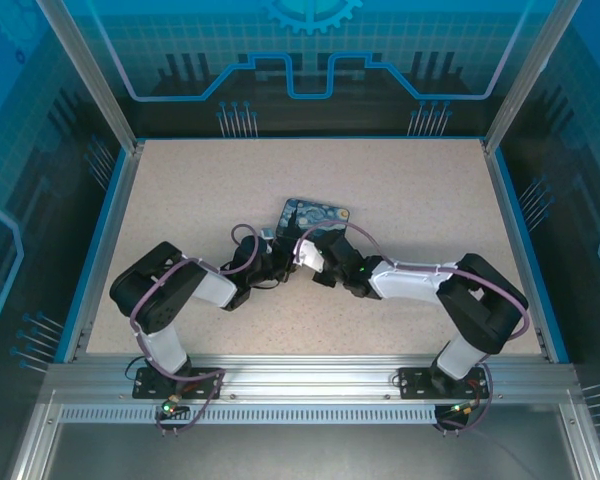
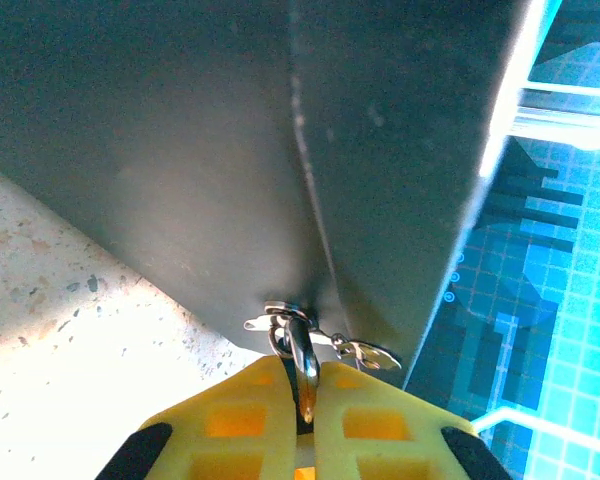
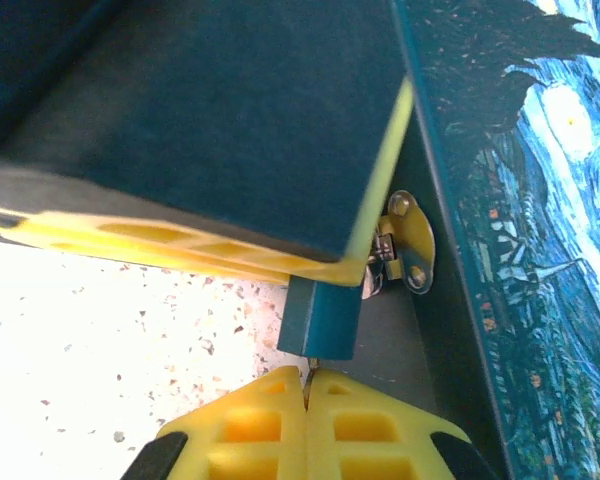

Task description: Unlock the padlock with the key

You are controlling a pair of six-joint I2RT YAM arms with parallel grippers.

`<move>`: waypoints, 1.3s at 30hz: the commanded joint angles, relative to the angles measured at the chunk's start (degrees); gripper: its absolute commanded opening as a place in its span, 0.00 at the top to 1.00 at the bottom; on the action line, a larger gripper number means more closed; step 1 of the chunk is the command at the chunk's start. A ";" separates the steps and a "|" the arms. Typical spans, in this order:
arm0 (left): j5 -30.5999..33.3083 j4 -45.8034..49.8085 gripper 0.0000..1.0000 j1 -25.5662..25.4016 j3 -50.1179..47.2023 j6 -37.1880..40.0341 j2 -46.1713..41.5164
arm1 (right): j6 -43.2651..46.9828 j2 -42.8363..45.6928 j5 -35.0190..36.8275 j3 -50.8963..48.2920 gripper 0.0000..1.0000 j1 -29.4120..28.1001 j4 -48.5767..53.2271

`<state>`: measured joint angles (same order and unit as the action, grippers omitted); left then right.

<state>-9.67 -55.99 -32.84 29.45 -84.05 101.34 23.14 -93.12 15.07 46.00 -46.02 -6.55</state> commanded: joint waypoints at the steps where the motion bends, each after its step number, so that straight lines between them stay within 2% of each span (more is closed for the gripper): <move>1: -0.63 -5.34 1.00 -0.46 0.44 0.12 0.60 | -5.04 2.22 -13.79 1.90 1.00 0.66 -0.15; 11: -1.61 -5.06 1.00 -0.46 -2.00 2.76 0.64 | -14.82 2.95 -36.50 1.55 1.00 9.41 -2.48; 22: -3.83 -3.81 1.00 -0.47 -2.81 5.43 1.81 | -22.92 0.37 -49.68 2.29 1.00 14.97 -5.34; 27: -4.09 -5.07 1.00 -0.47 -3.43 5.40 3.85 | -22.88 -0.74 -48.19 2.98 1.00 14.66 -3.52; 34: -3.39 -7.70 0.99 -0.47 -3.65 4.56 7.20 | -24.16 -1.19 -38.01 0.81 1.00 12.18 -2.04; 36: -2.96 -7.31 0.88 -0.40 -3.80 4.84 7.23 | -25.08 -1.47 -36.16 0.44 1.00 11.21 -1.97; 39: -2.38 -7.43 0.66 -0.43 -4.36 5.04 6.83 | -26.13 -2.13 -33.47 -0.06 1.00 10.01 -2.35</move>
<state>-12.60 -64.99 -32.84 26.87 -80.25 106.85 -0.80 -95.09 -18.52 45.98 -33.98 -5.21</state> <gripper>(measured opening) 0.316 0.048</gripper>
